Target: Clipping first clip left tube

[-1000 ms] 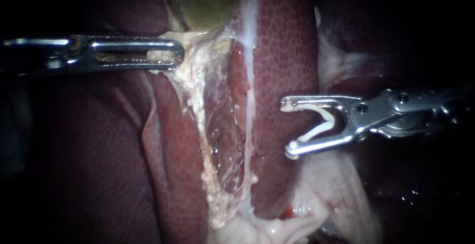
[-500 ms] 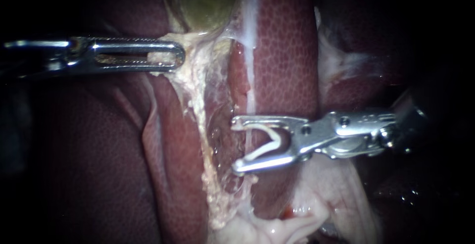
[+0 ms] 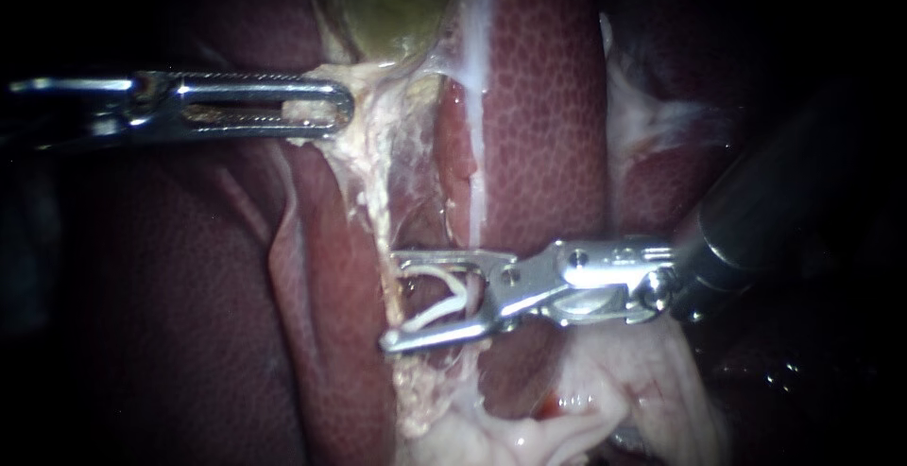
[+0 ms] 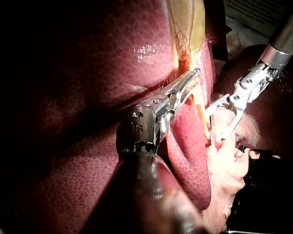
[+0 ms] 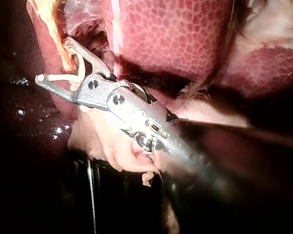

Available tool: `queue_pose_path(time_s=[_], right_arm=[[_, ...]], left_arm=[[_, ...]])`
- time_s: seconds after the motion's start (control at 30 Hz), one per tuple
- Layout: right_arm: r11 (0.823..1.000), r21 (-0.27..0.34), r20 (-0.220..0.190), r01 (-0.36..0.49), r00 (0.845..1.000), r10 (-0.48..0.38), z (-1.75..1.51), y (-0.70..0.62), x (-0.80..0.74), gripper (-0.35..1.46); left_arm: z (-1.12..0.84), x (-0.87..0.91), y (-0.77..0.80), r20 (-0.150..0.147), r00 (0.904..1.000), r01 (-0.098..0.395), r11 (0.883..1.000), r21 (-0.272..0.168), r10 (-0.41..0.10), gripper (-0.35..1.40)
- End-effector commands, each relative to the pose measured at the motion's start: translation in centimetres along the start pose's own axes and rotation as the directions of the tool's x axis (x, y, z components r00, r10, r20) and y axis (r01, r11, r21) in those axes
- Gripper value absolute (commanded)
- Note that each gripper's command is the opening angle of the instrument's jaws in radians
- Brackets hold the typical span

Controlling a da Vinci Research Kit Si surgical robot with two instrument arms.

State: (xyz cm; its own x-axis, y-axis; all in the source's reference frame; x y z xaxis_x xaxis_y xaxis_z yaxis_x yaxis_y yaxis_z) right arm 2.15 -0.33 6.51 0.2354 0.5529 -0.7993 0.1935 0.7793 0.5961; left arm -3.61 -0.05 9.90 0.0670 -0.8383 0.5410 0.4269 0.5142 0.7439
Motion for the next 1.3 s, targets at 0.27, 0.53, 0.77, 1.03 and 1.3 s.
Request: queue_pose_path(time_s=[0.27,0.53,0.77,1.03,1.3], right_arm=[[0.999,0.032,0.001,-0.031,1.000,0.031,0.10,-0.01,-0.02,0.60],[0.993,0.092,-0.010,-0.070,0.997,0.071,0.17,-0.07,-0.04,0.60],[0.990,0.116,-0.004,-0.080,0.997,0.081,0.33,-0.08,-0.11,0.60],[0.986,0.137,0.001,-0.090,0.996,0.091,0.44,-0.08,-0.19,0.60],[0.986,0.137,0.001,-0.090,0.996,0.091,0.44,-0.08,-0.19,0.58]], left_arm=[[0.00,0.01,0.00,0.000,1.0000,-0.001,1.000,-0.001,0.001,-0.35],[0.01,0.02,0.01,0.000,1.0000,-0.001,1.000,-0.001,0.001,-0.35],[0.02,0.03,0.01,0.001,1.0000,-0.002,1.000,-0.002,0.002,-0.35],[0.02,0.03,0.01,0.001,1.0000,-0.002,1.000,-0.002,0.002,-0.35],[0.02,0.03,0.00,0.001,1.0000,-0.002,1.000,-0.002,0.002,-0.35]])
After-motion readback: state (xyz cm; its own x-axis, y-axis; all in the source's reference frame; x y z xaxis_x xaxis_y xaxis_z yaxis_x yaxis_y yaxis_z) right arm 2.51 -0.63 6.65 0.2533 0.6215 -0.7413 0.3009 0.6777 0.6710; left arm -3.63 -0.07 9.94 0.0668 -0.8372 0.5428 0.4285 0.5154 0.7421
